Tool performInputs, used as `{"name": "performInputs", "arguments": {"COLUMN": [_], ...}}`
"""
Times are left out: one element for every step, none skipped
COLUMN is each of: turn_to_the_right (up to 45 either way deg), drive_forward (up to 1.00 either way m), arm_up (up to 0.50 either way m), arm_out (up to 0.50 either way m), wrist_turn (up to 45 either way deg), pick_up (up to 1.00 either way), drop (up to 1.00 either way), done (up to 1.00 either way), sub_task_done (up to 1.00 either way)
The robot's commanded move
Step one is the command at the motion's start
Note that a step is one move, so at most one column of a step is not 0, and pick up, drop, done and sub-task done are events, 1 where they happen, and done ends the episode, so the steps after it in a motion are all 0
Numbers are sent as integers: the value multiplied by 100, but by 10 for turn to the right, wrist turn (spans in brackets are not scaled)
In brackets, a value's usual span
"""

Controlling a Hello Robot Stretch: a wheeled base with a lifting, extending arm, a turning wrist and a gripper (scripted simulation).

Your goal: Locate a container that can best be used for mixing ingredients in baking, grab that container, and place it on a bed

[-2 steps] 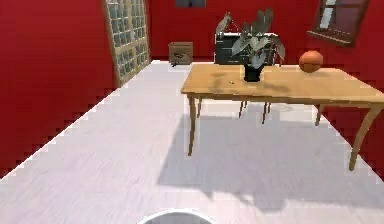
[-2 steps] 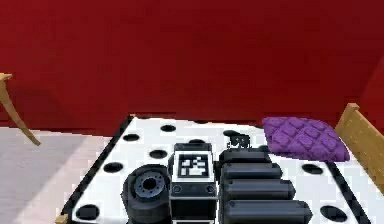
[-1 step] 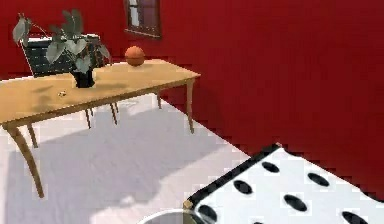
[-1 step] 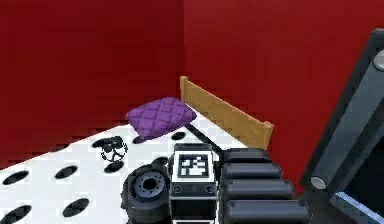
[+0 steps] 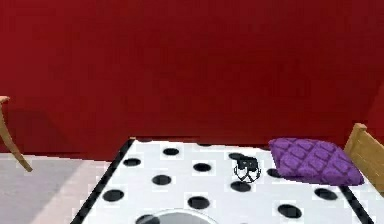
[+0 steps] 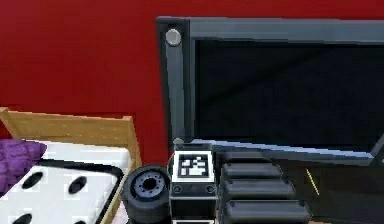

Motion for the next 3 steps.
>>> {"name": "performInputs", "arguments": {"turn_to_the_right": [450,60,0], "drive_forward": [0,0,25], "arm_up": [0,0,0], "arm_out": [0,0,0], "wrist_turn": [0,0,0], "pick_up": [0,0,0], "drop": [0,0,0], "done": [0,0,0], "sub_task_done": [0,0,0]}}
